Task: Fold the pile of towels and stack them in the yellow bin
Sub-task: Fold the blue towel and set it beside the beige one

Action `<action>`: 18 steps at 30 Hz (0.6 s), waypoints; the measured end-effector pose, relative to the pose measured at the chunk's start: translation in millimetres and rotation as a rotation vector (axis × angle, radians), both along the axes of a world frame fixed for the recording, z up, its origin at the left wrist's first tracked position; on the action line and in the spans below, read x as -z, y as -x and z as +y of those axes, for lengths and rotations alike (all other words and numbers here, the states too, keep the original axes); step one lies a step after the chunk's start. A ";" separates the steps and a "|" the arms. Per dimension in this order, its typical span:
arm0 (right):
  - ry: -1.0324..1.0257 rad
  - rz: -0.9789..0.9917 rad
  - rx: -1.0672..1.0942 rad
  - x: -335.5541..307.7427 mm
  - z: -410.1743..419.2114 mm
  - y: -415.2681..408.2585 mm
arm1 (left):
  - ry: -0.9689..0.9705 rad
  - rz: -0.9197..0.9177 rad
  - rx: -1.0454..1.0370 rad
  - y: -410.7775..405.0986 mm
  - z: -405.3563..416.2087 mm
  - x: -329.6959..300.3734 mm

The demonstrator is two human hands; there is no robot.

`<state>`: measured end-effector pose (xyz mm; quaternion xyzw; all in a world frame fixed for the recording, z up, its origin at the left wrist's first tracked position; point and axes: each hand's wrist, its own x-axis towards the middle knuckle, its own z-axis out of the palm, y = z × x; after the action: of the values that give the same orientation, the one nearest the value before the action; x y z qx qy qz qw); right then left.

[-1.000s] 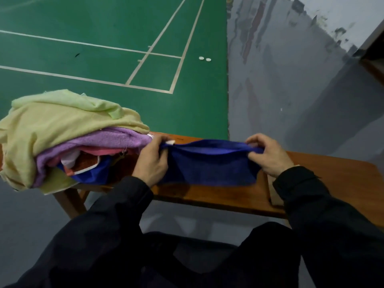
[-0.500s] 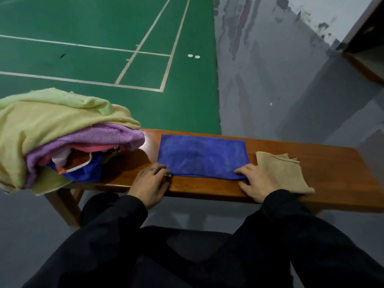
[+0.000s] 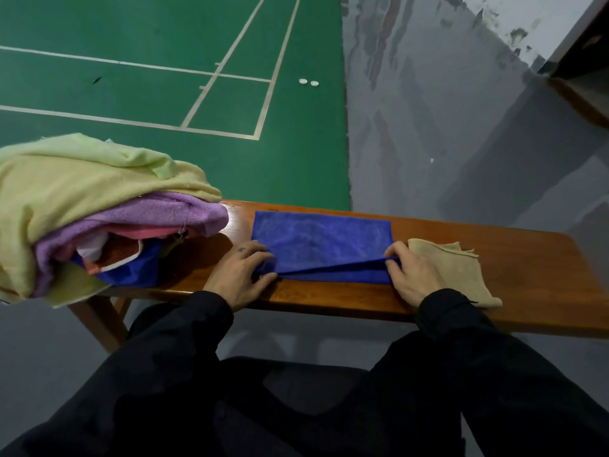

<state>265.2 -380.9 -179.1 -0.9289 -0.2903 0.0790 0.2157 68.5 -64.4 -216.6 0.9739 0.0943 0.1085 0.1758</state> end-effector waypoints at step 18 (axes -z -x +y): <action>-0.350 -0.485 0.092 -48.5 25.1 -31.0 | -0.093 -0.413 -0.155 -55.2 6.8 -60.7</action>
<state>296.1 -355.8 -130.7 -0.8816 -0.3003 -0.2063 0.3002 123.7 -57.6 -155.9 0.9278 0.1258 0.3233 0.1374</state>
